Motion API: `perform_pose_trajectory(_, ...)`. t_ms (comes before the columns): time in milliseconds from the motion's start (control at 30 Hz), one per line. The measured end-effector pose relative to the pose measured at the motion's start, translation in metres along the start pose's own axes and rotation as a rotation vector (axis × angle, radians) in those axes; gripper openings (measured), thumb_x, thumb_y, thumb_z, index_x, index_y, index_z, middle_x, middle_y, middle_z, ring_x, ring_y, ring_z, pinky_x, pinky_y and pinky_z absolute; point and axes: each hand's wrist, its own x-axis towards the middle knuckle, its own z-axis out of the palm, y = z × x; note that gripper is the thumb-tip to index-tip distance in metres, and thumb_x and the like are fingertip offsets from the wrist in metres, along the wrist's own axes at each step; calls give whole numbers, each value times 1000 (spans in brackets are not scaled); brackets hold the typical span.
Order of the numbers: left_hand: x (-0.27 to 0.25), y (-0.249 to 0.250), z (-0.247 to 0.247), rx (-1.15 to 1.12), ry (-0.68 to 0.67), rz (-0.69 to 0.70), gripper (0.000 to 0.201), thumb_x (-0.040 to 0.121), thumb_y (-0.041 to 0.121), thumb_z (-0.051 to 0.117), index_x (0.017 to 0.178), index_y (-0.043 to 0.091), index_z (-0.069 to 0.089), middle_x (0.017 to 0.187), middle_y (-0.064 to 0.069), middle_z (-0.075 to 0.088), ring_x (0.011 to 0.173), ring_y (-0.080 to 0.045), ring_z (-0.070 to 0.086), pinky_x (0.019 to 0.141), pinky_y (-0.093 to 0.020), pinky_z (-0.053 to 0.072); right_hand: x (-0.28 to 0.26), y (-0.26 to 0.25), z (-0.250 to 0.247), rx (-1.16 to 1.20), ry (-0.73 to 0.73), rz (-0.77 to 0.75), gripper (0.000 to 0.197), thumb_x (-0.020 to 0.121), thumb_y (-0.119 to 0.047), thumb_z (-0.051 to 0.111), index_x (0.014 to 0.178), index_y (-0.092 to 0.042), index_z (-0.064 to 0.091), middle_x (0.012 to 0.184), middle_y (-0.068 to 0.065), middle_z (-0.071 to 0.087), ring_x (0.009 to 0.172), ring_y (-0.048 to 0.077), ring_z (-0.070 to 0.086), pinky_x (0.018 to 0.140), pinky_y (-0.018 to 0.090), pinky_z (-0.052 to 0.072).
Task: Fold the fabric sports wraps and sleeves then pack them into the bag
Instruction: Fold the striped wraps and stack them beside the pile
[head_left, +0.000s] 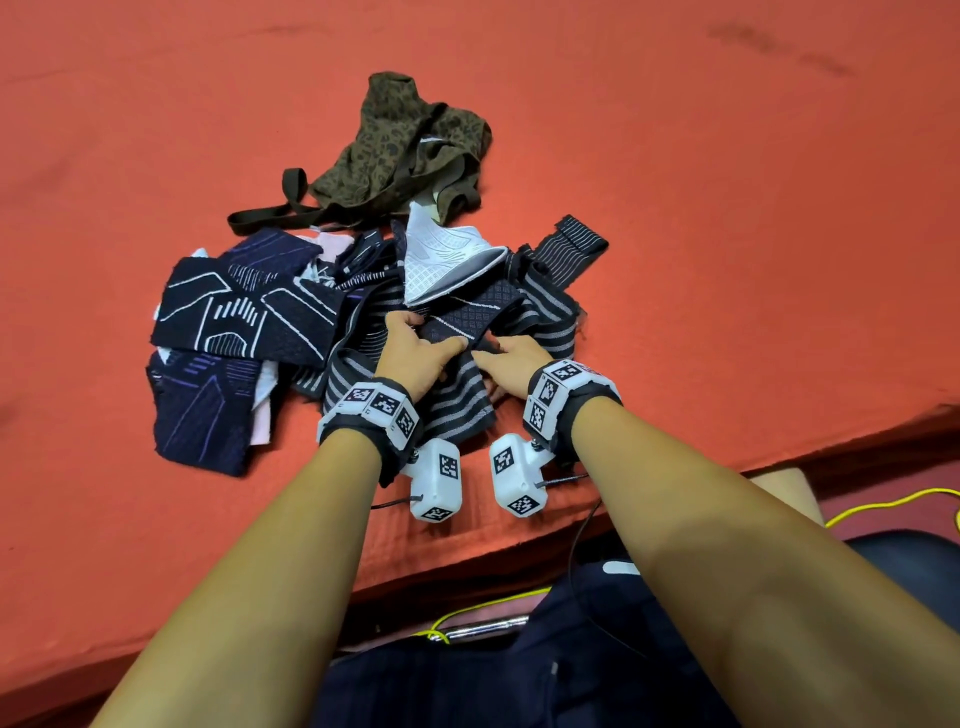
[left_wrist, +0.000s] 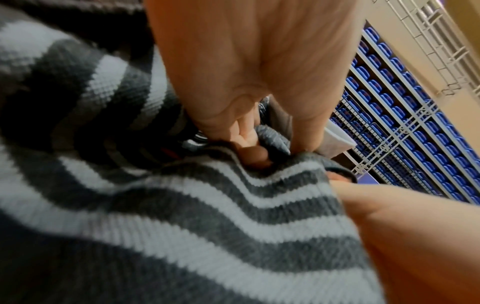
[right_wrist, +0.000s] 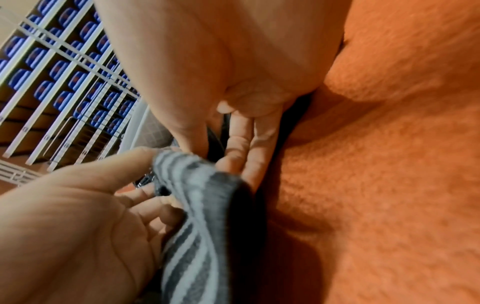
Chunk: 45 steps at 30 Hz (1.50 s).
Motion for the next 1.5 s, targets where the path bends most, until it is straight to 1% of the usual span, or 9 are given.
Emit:
perform_pose_trajectory(100, 1, 2, 1, -5, 19, -59, 67, 78, 31, 84, 121, 10, 37, 79, 1, 60, 61, -14, 57, 61, -30, 52, -1, 1, -1, 27, 23, -12, 26, 92, -26, 61, 69, -16, 68, 58, 5, 68, 64, 30, 72, 82, 49, 60)
perform_pose_trajectory(233, 2, 7, 1, -13, 33, -109, 83, 61, 44, 91, 121, 13, 41, 106, -7, 66, 95, -23, 68, 91, -42, 56, -5, 0, -3, -2, 15, -30, 32, 95, -31, 59, 66, -17, 65, 64, 5, 71, 71, 28, 73, 84, 44, 58)
perform_pose_trajectory(467, 3, 20, 7, -78, 1, -52, 72, 57, 26, 88, 114, 12, 48, 110, -7, 67, 100, -22, 68, 94, -46, 55, -4, 1, -3, -102, 18, -20, 28, 92, -35, 59, 70, -19, 64, 75, 7, 74, 80, 30, 72, 88, 46, 56)
perform_pose_trajectory(567, 6, 13, 8, -151, -8, -68, 76, 43, 34, 87, 107, 19, 50, 108, -8, 69, 98, -25, 71, 91, -48, 57, -7, -3, -6, -114, 5, -5, 27, 95, -28, 57, 71, -18, 64, 75, 8, 75, 76, 27, 73, 86, 41, 57)
perform_pose_trajectory(733, -2, 15, 9, -276, -32, -135, 66, 60, 19, 86, 114, 13, 49, 110, -16, 69, 99, -32, 71, 90, -53, 57, -6, -6, -8, -193, 17, 13, 19, 98, -26, 56, 87, -18, 69, 88, 9, 75, 76, 21, 70, 71, 26, 49)
perform_pose_trajectory(867, -6, 18, 7, -390, -35, -150, 49, 83, 0, 74, 122, 7, 46, 101, -15, 69, 96, -31, 70, 95, -52, 55, -6, -7, -5, -309, 43, 6, 25, 96, -31, 58, 112, -19, 73, 109, 7, 72, 101, 29, 66, 93, 36, 52)
perform_pose_trajectory(1267, -12, 21, 4, -559, -79, -84, 45, 90, -6, 64, 129, -1, 41, 85, -10, 71, 73, -18, 70, 68, -31, 59, -3, -5, 2, -362, 96, 42, 27, 93, -42, 59, 70, -27, 62, 94, 2, 71, 99, 31, 64, 99, 47, 47)
perform_pose_trajectory(1433, -7, 33, 9, -675, -53, -33, 39, 90, -10, 61, 125, -3, 44, 77, -5, 72, 69, -14, 68, 57, -19, 53, -7, -6, 3, -350, 125, 47, 20, 93, -45, 60, 94, -34, 76, 107, 0, 73, 107, 28, 62, 104, 45, 41)
perform_pose_trajectory(1500, 1, 46, 11, -641, -41, 10, 39, 90, -9, 61, 124, -4, 45, 76, -4, 71, 66, -14, 65, 53, -18, 50, -8, -4, 3, -334, 117, 37, 22, 92, -52, 59, 85, -38, 75, 100, -3, 74, 102, 26, 64, 103, 45, 42)
